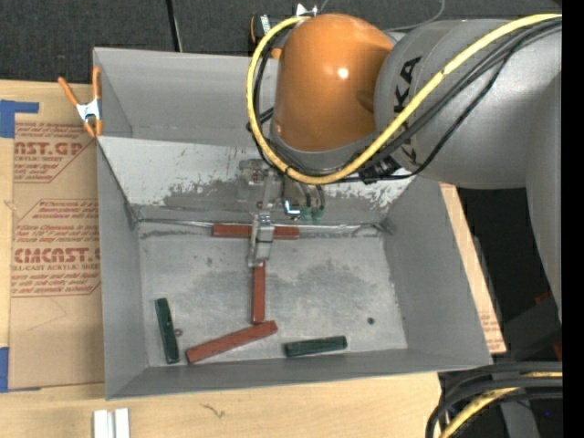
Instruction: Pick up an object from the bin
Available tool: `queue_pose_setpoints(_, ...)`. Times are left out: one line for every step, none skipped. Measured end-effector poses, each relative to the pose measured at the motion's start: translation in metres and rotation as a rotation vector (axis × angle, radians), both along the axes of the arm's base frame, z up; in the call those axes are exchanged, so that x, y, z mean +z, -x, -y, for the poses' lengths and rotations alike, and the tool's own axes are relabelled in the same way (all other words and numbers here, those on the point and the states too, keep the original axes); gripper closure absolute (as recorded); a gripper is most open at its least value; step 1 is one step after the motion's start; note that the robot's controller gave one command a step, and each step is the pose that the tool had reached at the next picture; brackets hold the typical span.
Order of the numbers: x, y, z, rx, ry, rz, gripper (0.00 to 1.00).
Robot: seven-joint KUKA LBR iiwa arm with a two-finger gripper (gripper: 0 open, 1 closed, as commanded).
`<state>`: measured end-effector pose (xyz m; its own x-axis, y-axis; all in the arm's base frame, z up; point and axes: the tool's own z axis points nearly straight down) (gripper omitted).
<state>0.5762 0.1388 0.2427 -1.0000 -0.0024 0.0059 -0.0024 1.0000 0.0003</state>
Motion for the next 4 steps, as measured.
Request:
queue_pose_setpoints(-0.135,0.056,0.039,0.251,0.000,-0.002,0.00)
queue_pose_setpoints(-0.175,0.087,0.030,0.211,-0.002,0.006,0.00)
queue_pose_setpoints(-0.173,0.086,0.031,0.210,-0.002,0.005,1.00)
queue_pose_setpoints(-0.043,0.055,0.018,0.237,-0.001,0.016,1.00)
